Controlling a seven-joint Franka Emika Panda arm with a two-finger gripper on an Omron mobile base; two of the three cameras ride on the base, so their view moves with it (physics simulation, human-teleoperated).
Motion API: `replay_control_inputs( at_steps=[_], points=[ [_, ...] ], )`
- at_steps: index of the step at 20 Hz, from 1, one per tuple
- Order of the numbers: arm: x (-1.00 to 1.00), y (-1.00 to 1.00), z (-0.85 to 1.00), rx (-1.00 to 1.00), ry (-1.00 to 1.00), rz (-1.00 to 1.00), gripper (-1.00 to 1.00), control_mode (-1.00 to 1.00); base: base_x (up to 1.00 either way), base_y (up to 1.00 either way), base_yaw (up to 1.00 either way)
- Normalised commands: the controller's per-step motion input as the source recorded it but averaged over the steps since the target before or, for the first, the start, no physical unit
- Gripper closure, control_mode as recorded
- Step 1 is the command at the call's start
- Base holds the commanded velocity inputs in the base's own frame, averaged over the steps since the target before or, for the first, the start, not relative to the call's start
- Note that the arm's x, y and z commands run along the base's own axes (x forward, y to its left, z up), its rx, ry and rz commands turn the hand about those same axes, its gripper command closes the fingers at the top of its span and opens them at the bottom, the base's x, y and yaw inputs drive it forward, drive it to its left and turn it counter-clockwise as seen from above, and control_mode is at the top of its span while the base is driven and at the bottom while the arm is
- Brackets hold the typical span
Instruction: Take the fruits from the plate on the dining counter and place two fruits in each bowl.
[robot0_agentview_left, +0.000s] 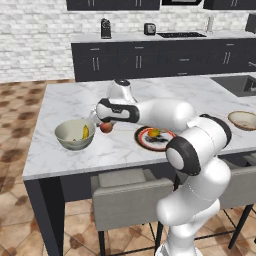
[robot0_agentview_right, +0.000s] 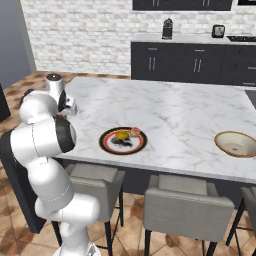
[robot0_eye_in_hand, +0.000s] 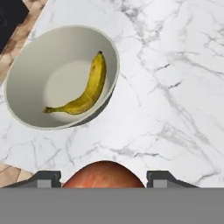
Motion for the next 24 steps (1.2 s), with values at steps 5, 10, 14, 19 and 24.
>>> replay_control_inputs(
  at_steps=[5, 10, 14, 19, 24],
  points=[
    [0.00, 0.34, 0.34, 0.00, 0.00, 0.00, 1.00, -1.00, 0.00, 0.00, 0.00],
    [0.00, 0.29, 0.12, -0.01, 0.01, 0.00, 1.00, -1.00, 0.00, 0.00, 0.00],
    [0.03, 0.24, -0.36, -0.08, 0.00, 0.00, 1.00, -1.00, 0.00, 0.00, 0.00],
    [0.17, 0.18, -0.04, -0.04, 0.00, 0.00, 1.00, -1.00, 0.00, 0.00, 0.00],
    [0.38, 0.16, -0.08, 0.00, 0.00, 0.00, 1.00, -1.00, 0.00, 0.00, 0.00]
  ],
)
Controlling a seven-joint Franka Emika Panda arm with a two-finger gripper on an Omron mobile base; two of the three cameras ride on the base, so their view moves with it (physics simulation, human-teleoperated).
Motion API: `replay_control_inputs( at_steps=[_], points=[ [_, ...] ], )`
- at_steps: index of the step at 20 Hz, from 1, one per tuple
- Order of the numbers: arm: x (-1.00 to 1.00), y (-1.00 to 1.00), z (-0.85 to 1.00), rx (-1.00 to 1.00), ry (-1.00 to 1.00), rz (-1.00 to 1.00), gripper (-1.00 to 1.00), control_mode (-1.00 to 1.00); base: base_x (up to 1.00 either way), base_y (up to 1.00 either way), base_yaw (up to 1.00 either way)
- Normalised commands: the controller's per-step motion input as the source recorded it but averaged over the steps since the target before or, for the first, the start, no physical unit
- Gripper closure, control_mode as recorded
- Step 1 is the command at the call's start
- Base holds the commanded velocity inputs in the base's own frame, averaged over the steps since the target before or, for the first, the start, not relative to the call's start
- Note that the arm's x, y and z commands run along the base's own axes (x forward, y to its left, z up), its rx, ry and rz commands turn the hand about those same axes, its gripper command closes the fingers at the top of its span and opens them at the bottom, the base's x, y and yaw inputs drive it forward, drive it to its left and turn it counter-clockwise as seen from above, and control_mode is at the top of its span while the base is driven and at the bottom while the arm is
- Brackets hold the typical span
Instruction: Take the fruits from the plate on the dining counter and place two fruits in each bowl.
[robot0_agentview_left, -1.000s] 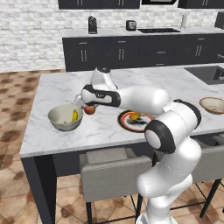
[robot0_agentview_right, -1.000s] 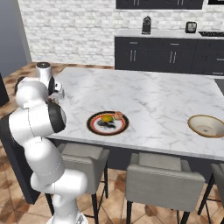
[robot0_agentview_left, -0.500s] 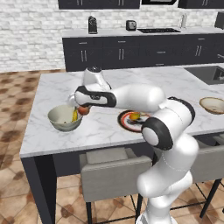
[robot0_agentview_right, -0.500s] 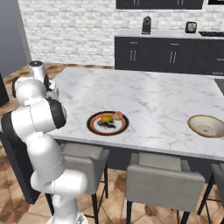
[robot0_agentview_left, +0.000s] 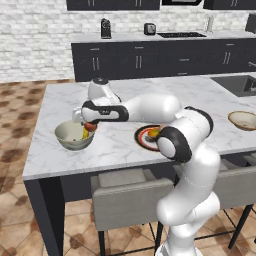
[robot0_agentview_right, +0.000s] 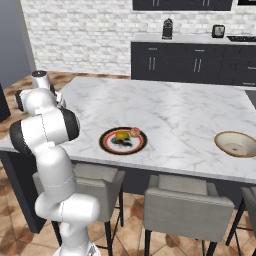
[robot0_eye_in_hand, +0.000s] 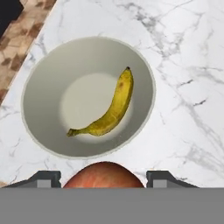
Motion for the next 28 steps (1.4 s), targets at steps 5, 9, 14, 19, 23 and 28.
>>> replay_control_inputs(
  at_steps=[5, 9, 14, 19, 23, 28],
  points=[
    [0.31, 0.14, -0.49, -0.03, 0.00, 0.00, 1.00, -1.00, 0.00, 0.00, 0.00],
    [0.05, 0.04, -0.23, 0.00, 0.00, 0.00, 1.00, -1.00, 0.00, 0.00, 0.00],
    [0.13, 0.04, -0.09, 0.00, 0.00, 0.00, 1.00, -1.00, 0.00, 0.00, 0.00],
    [0.20, 0.01, -0.31, 0.00, 0.00, 0.00, 1.00, -1.00, 0.00, 0.00, 0.00],
    [0.17, 0.08, -0.13, 0.00, 0.00, 0.00, 1.00, -1.00, 0.00, 0.00, 0.00],
    [0.20, 0.17, 0.00, 0.00, 0.00, 0.00, -1.00, -1.00, 0.00, 0.00, 0.00]
  ],
)
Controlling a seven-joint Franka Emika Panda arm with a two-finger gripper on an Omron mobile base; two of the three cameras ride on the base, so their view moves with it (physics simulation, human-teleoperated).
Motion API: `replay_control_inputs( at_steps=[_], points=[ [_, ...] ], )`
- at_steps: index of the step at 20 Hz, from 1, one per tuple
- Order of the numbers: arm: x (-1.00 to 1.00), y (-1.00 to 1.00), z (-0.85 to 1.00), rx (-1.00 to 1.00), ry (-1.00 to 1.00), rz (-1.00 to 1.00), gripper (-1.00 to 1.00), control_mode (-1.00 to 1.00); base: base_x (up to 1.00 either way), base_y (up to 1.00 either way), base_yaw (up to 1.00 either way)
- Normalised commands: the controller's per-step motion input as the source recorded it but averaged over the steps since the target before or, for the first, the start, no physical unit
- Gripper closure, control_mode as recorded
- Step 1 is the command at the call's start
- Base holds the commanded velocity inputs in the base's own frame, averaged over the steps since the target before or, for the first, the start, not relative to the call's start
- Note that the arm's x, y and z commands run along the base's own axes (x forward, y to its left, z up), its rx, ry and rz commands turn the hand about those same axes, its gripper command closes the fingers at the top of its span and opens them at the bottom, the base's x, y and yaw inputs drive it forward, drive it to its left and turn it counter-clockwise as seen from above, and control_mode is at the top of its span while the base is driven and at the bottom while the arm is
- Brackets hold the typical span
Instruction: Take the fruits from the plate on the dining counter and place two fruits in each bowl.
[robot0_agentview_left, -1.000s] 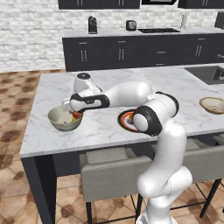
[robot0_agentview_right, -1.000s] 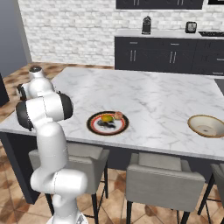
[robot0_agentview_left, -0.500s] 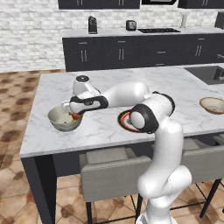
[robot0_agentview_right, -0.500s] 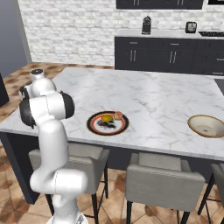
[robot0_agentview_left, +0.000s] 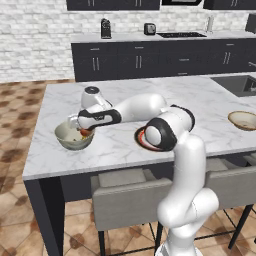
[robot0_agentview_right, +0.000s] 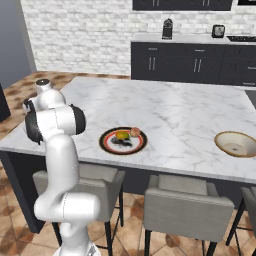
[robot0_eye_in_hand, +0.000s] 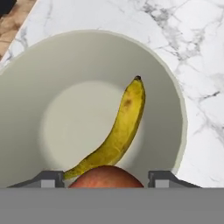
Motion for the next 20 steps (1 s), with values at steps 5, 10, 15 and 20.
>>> replay_control_inputs(
  at_steps=[5, 10, 15, 20],
  points=[
    [0.36, 0.29, -0.01, 0.00, 0.00, 0.00, -1.00, -1.00, 0.00, 0.00, 0.00],
    [0.28, 0.14, -0.10, 0.00, 0.00, 0.00, -1.00, -1.00, 0.00, 0.00, 0.00],
    [0.00, -0.35, 0.05, 0.00, 0.00, 0.00, -1.00, -1.00, 0.00, 0.00, 0.00],
    [-0.15, -0.93, 0.07, 0.04, 0.00, -0.07, -1.00, -1.00, 0.00, 0.00, 0.00]
  ],
)
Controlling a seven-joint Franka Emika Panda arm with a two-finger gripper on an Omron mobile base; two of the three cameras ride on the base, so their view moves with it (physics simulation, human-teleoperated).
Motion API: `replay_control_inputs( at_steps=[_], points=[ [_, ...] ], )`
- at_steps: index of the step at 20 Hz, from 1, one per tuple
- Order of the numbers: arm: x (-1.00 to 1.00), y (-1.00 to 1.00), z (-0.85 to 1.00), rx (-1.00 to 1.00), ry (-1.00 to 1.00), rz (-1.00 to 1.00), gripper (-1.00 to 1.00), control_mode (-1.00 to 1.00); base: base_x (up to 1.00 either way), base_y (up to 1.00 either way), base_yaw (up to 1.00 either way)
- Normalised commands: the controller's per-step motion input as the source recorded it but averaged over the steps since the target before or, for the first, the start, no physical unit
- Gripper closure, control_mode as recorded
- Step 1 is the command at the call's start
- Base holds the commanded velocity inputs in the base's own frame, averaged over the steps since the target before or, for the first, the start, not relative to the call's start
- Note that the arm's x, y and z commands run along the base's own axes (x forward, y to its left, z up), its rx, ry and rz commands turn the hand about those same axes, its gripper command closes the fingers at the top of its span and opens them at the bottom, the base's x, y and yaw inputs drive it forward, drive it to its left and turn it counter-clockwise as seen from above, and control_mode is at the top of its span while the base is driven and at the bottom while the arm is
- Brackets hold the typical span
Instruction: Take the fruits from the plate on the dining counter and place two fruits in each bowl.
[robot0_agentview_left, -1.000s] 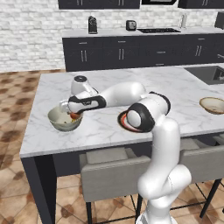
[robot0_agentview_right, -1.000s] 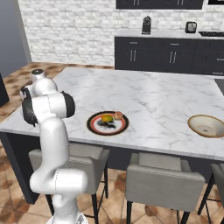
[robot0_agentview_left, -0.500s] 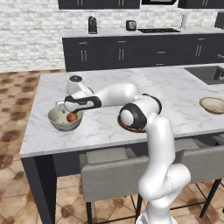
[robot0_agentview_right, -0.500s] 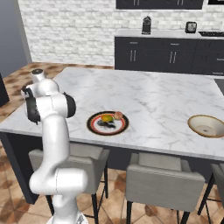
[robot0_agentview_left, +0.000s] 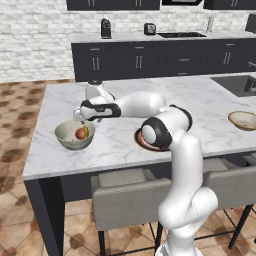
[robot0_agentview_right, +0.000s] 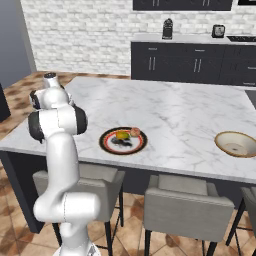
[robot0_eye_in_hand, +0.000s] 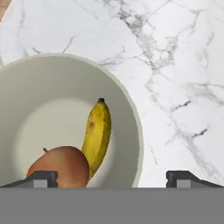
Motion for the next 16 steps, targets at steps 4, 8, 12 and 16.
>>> replay_control_inputs(
  at_steps=[4, 8, 12, 16],
  points=[
    [-0.40, -1.00, 0.00, 0.06, 0.00, -0.15, -1.00, -1.00, 0.00, 0.00, 0.00],
    [-0.55, -0.99, 0.00, 0.02, 0.00, -0.18, -1.00, -1.00, 0.00, 0.00, 0.00],
    [-0.38, -1.00, 0.00, 0.00, 0.02, -0.25, -1.00, -1.00, 0.00, 0.00, 0.00],
    [-0.03, -1.00, 0.00, 0.00, 0.09, -0.32, -1.00, -1.00, 0.00, 0.00, 0.00]
  ],
)
